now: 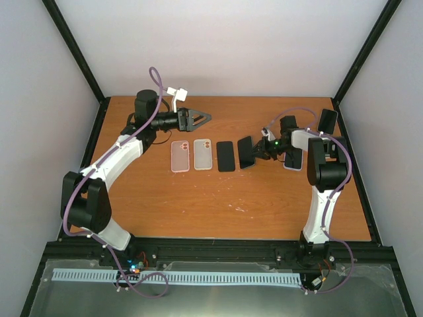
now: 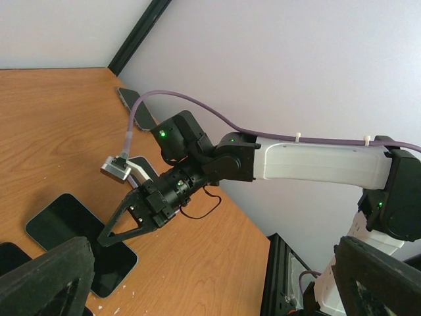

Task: Take the phone out of the phone case
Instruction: Place the phone at the center of the board.

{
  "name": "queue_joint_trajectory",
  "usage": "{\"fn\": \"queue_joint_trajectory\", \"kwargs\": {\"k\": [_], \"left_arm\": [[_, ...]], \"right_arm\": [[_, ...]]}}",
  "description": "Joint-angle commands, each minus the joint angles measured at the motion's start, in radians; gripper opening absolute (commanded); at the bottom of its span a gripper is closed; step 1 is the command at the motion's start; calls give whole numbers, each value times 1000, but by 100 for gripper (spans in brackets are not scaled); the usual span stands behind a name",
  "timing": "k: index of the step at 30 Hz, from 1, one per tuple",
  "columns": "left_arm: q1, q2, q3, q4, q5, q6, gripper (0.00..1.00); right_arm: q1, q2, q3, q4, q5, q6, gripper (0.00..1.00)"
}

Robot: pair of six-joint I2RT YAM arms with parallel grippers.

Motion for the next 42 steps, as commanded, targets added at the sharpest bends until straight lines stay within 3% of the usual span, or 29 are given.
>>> {"fn": "queue_joint_trajectory", "kwargs": {"k": [1, 10, 13, 27, 36, 42], "left_arm": [[6, 15, 42, 16, 11, -21, 100], [10, 28, 41, 25, 19, -35, 100], [10, 27, 33, 31, 19, -38, 100], [15, -8, 6, 37, 1, -33, 100], [18, -48, -19, 39, -18, -24, 100], [18, -66, -26, 39, -20, -24, 100]], "right_arm": [[-6, 10, 30, -3, -5, 1, 20], [-6, -33, 14, -23, 41, -9, 46], [-6, -55, 5, -36, 62, -20, 49], [-6, -235, -15, -116, 243, -94, 99], [-6, -421, -35, -191, 481, -164, 100], [-7, -492, -45, -230, 740, -147, 100]]}}
